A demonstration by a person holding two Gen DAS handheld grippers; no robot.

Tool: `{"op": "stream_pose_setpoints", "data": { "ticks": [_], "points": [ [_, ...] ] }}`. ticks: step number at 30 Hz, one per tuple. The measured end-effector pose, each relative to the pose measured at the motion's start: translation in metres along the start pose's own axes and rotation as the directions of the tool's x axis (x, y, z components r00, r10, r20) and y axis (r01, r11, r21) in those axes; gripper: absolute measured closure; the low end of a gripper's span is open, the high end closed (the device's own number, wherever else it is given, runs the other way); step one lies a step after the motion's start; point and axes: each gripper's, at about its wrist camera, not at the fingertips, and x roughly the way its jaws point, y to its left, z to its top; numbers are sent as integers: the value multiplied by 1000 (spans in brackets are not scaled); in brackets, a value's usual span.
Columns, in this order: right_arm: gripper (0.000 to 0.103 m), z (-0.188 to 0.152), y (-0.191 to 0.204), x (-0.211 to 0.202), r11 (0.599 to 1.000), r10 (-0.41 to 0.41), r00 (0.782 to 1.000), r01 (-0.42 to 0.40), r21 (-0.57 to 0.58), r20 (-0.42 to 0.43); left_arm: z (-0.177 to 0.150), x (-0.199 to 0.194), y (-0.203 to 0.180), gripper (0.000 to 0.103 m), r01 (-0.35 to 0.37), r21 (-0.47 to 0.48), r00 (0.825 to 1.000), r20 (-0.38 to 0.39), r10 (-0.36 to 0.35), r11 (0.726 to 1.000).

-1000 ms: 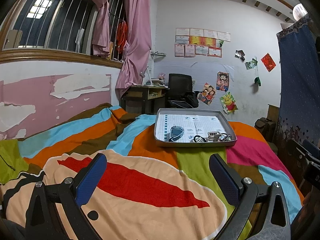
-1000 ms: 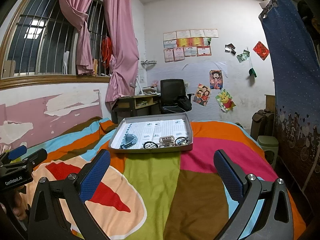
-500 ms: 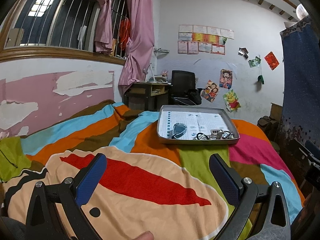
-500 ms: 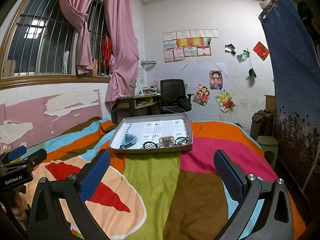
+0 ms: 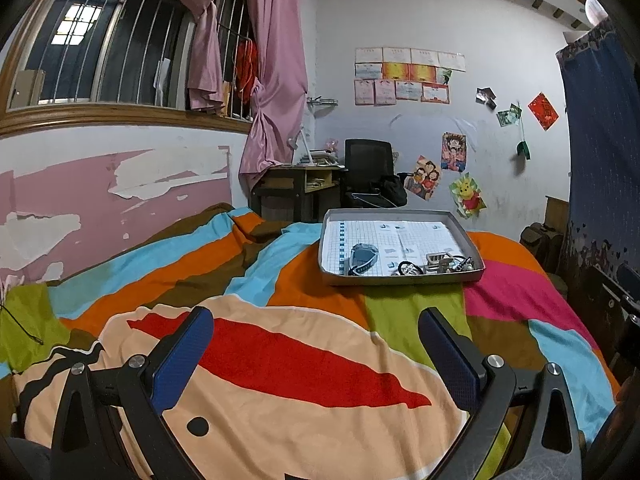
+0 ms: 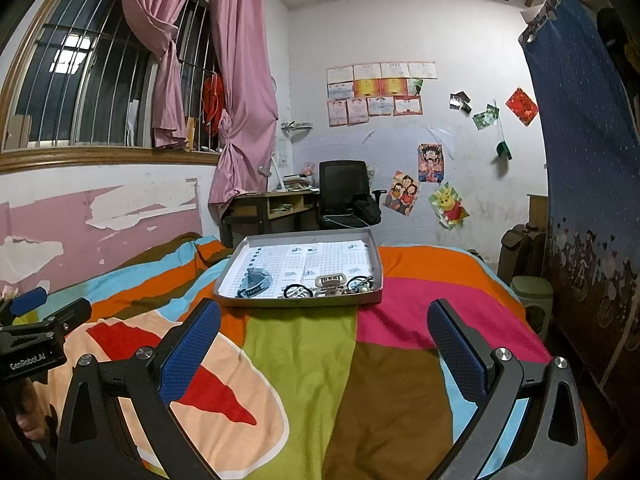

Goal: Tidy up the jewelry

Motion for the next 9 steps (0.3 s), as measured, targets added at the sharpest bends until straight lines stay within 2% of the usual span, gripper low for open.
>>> {"op": "stream_pose_setpoints", "data": {
  "ticks": [9],
  "points": [
    [1,3,1,-1,1000,2,1000,-2,-11,2,2,2,-1,0,2,2,1000,-3,-2,1000]
  ]
}}
